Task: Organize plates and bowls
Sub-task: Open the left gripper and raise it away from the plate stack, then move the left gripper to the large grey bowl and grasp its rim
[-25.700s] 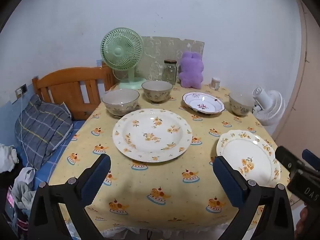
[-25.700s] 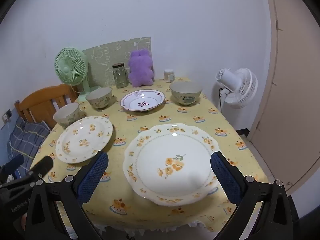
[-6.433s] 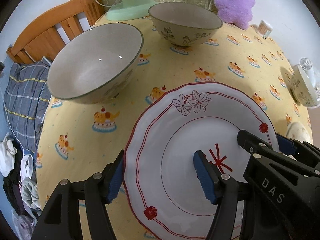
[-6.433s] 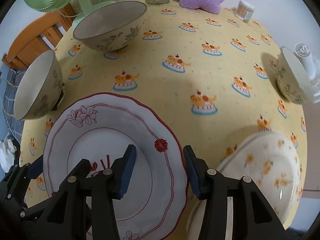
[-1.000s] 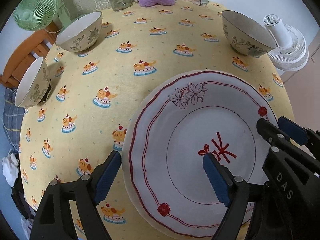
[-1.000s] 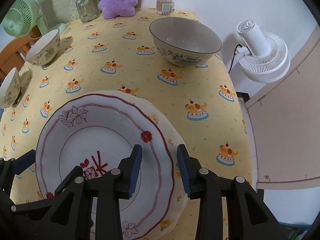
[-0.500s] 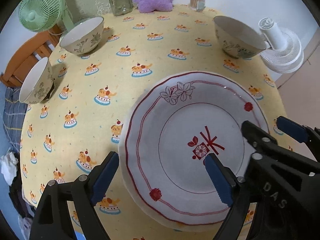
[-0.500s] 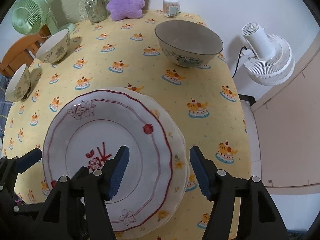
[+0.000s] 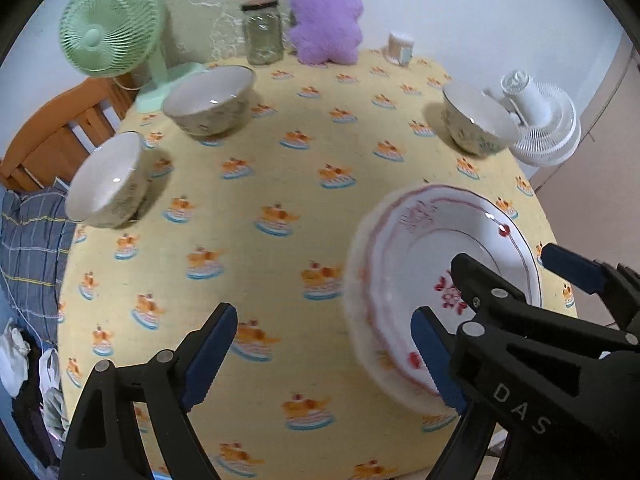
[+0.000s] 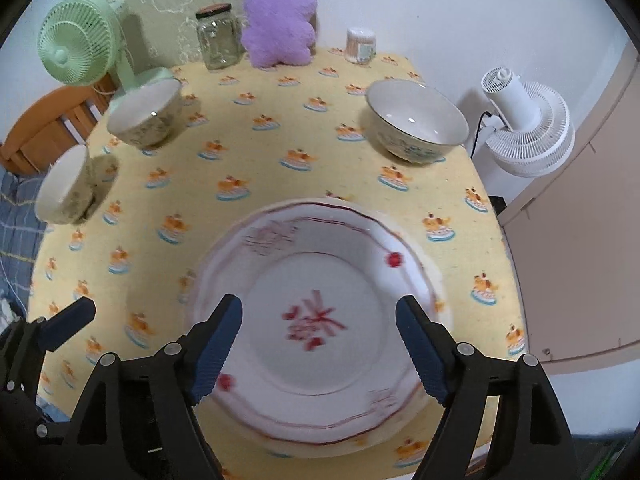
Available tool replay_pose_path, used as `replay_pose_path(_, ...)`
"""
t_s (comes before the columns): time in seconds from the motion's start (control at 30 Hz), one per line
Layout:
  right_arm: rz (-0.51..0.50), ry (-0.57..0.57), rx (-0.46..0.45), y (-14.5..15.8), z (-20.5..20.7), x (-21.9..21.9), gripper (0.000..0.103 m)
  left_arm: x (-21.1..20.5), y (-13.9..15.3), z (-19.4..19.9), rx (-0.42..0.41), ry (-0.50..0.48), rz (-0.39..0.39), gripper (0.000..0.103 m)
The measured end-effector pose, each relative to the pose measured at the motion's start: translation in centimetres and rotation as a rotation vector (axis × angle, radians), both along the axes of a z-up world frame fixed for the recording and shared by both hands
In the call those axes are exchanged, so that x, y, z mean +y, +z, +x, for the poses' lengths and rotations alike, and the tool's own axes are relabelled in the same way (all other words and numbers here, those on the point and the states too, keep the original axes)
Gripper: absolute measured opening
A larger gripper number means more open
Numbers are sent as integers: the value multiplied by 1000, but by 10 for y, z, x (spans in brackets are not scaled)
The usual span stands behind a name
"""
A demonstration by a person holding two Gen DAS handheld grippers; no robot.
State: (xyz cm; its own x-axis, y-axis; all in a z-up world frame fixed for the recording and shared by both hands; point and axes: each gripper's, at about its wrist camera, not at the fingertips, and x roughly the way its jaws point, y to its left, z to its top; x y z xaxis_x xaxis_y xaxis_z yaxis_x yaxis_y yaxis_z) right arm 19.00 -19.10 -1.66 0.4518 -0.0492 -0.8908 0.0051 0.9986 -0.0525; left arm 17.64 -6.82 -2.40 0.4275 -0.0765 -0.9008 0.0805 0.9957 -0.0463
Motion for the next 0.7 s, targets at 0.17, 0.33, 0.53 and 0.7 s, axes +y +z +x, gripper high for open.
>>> replay_pose_path(0.17,11,-13,-38,11,-7,42,82,41,12,-6,-40,9,-7,90)
replay_pose_path(0.33,-15,-40,-100,22,-15,81,82,81,21,-10,-58,37,25,90)
replay_pose_path(0.53,16,-68,-109,26,-14,123,82,125,27,-7,-91,30,12,89)
replay_pose_path(0.7,35,-61,-99,30,-3,155,82,156,32,3,-98,64,6,89)
